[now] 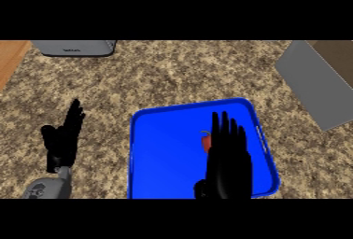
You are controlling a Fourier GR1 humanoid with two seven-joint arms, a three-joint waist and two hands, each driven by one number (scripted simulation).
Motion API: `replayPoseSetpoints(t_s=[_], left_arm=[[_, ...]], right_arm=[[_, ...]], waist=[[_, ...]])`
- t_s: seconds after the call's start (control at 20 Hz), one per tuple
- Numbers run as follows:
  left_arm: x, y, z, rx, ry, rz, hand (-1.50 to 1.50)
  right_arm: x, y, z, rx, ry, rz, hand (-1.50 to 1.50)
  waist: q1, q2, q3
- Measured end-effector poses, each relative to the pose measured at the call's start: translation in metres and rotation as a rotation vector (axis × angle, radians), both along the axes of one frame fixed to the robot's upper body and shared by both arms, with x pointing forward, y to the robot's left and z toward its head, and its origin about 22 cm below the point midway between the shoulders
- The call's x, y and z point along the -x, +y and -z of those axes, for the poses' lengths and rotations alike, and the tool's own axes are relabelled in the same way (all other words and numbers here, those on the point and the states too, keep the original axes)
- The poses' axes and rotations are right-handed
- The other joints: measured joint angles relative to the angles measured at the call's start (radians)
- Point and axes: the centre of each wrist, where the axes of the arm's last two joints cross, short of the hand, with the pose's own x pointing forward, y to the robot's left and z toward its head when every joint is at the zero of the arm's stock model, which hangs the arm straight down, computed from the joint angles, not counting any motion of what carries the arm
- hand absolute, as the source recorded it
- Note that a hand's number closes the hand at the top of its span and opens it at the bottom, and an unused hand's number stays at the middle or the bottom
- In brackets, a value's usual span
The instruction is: Pick the bell pepper from the tray and place it in the cardboard box
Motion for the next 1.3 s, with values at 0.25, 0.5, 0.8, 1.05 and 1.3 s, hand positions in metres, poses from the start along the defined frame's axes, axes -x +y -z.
replayPoseSetpoints(t_s=[0.25, 0.5, 0.8, 1.05, 1.3], left_arm=[[-0.002, -0.006, -0.004, -0.001, 0.0, 0.002, 0.0], [-0.002, -0.009, -0.002, 0.0, -0.002, 0.0, 0.0], [0.003, -0.012, -0.001, 0.002, 0.0, -0.001, 0.0], [0.0, -0.005, -0.004, 0.003, 0.006, -0.005, 0.0], [0.003, -0.009, 0.001, -0.002, 0.0, -0.004, 0.0]], right_arm=[[-0.003, 0.006, 0.004, 0.008, 0.02, 0.001, -1.5], [-0.015, 0.01, 0.01, 0.017, 0.029, 0.017, -1.5], [-0.024, 0.01, 0.022, 0.031, 0.063, 0.039, -1.5], [-0.034, 0.007, 0.029, 0.047, 0.082, 0.063, -1.5], [-0.046, 0.003, 0.03, 0.048, 0.1, 0.081, -1.5]], waist=[[0.0, -0.001, 0.0], [0.003, 0.0, 0.0], [0.003, -0.001, 0.0], [0.001, -0.001, 0.0], [0.0, -0.001, 0.0]])
